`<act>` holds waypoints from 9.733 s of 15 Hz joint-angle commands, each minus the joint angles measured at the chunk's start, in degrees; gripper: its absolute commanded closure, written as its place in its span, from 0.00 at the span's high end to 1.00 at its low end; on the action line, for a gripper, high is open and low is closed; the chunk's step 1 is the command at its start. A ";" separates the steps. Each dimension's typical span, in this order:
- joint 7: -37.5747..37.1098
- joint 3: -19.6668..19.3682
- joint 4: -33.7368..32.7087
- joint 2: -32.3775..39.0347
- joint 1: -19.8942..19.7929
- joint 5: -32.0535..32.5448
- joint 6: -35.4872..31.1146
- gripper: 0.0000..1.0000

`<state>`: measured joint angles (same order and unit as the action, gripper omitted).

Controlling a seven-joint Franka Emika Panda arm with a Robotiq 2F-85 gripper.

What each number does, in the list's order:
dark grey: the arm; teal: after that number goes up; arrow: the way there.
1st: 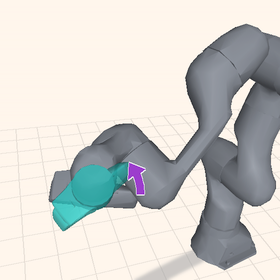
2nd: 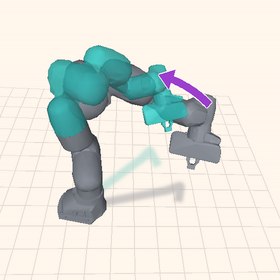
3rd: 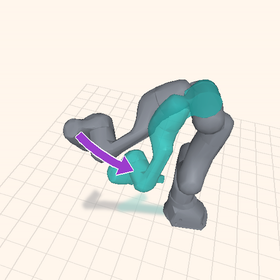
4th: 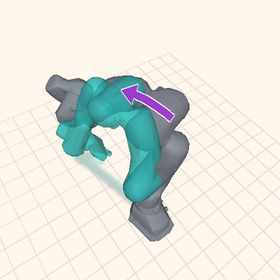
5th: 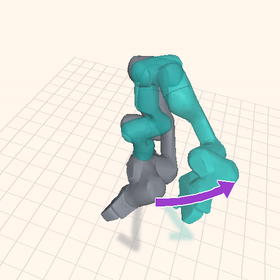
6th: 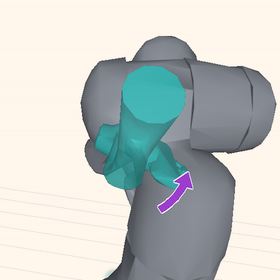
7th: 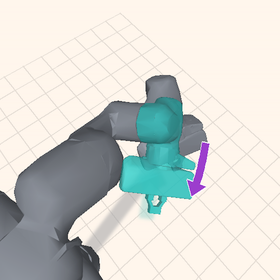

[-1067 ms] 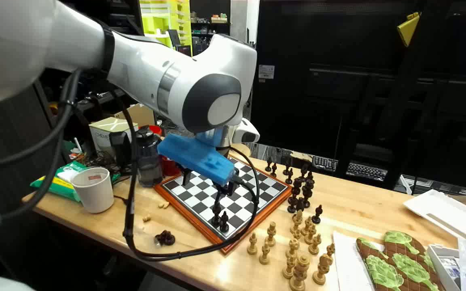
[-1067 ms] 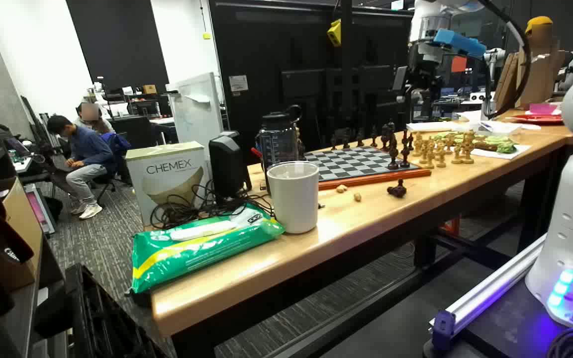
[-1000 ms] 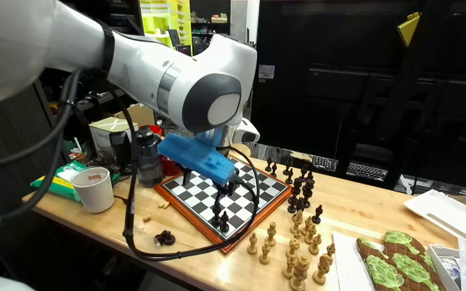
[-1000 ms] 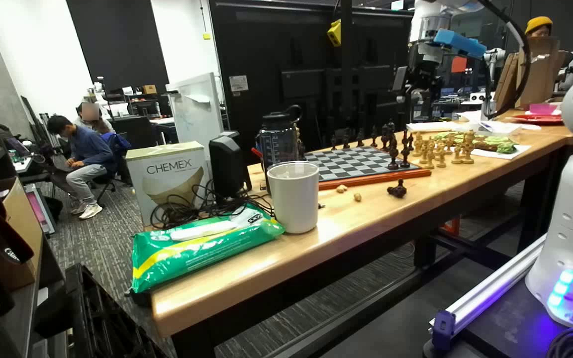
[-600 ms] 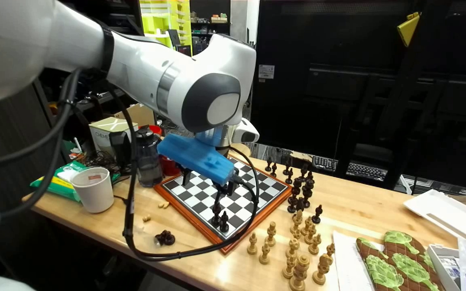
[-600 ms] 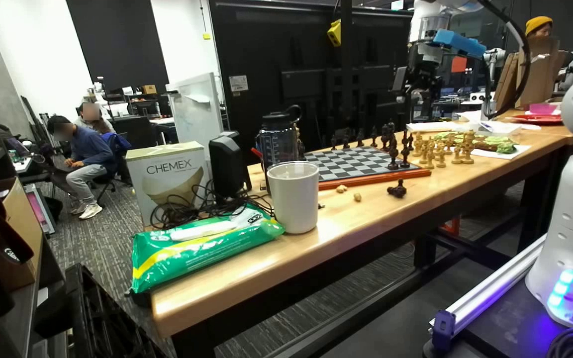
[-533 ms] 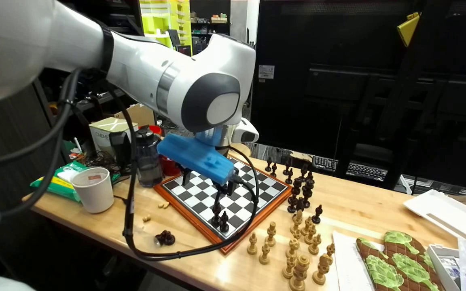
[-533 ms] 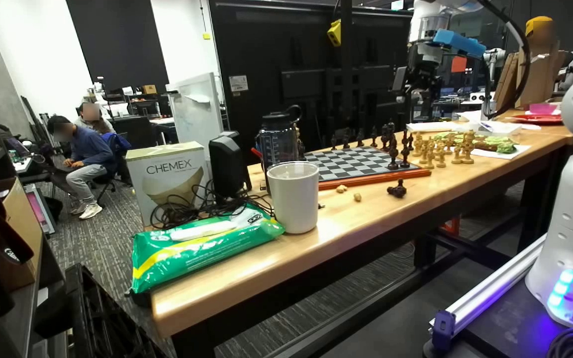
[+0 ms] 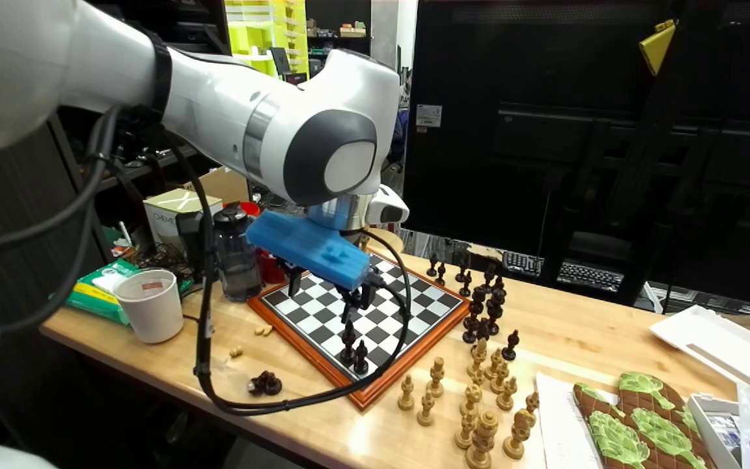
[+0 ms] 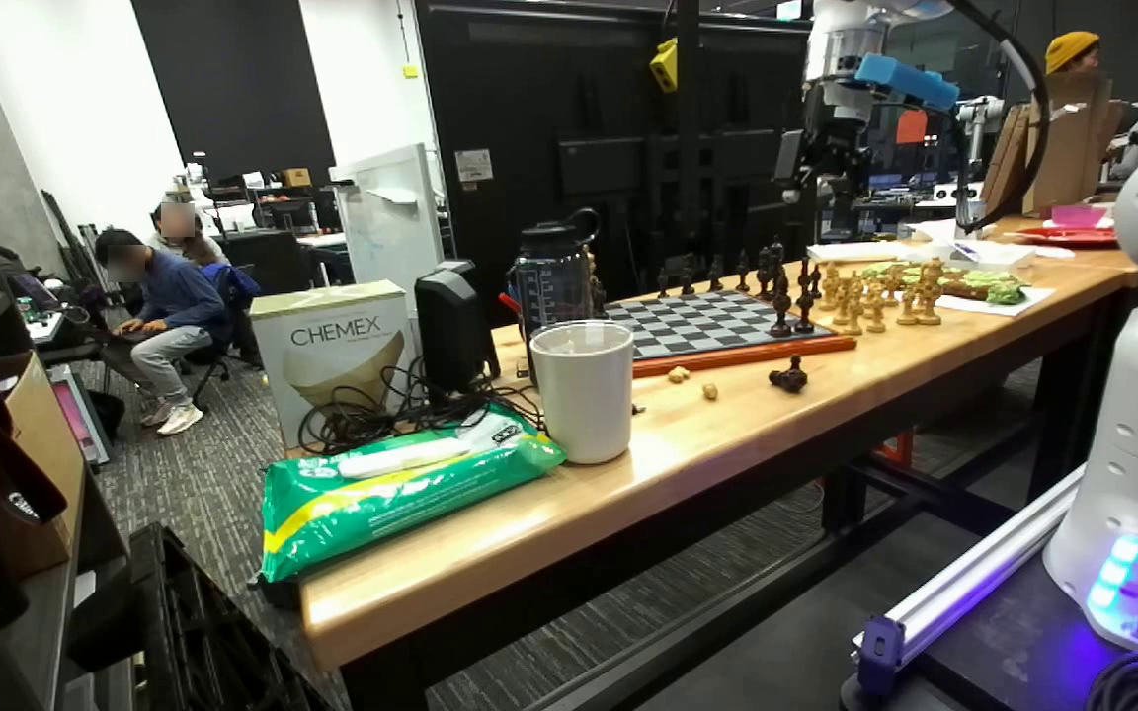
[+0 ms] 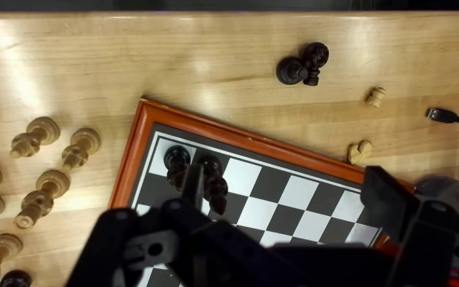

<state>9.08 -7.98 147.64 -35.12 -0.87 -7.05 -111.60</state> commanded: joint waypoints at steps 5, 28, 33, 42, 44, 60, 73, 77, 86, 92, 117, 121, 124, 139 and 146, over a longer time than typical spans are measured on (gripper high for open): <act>0.40 0.15 -1.90 1.09 -0.85 0.20 1.69 1.00; 4.66 -0.35 -7.72 5.39 -2.84 2.90 10.46 1.00; 4.08 -0.28 -8.11 5.88 -2.89 2.70 10.17 1.00; 1.33 1.43 -10.06 8.14 -2.33 2.61 9.12 1.00; 0.17 2.53 -11.11 9.13 -1.90 2.52 8.74 1.00; -15.88 6.82 -21.39 20.69 -0.86 -0.81 -4.89 1.00; -36.34 10.58 -31.78 35.29 1.07 -3.92 -23.72 1.00; -49.50 11.69 -34.71 39.97 3.85 0.35 -34.35 1.00; -78.04 8.37 -34.42 38.29 7.46 21.73 -35.66 1.00; -78.49 10.88 -35.59 32.95 6.48 21.46 -16.79 1.00; -65.91 10.58 -41.13 26.58 1.29 4.68 13.20 1.00; -65.83 9.33 -43.18 26.86 -0.39 5.40 14.70 1.00; -65.47 8.23 -45.20 27.33 -1.53 5.48 15.69 1.00; -65.48 7.77 -45.08 27.53 -1.87 5.08 14.24 1.00; -65.48 7.77 -45.08 27.53 -1.87 5.08 14.25 1.00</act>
<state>-56.43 -0.30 102.72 -7.66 -2.62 -1.96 -97.49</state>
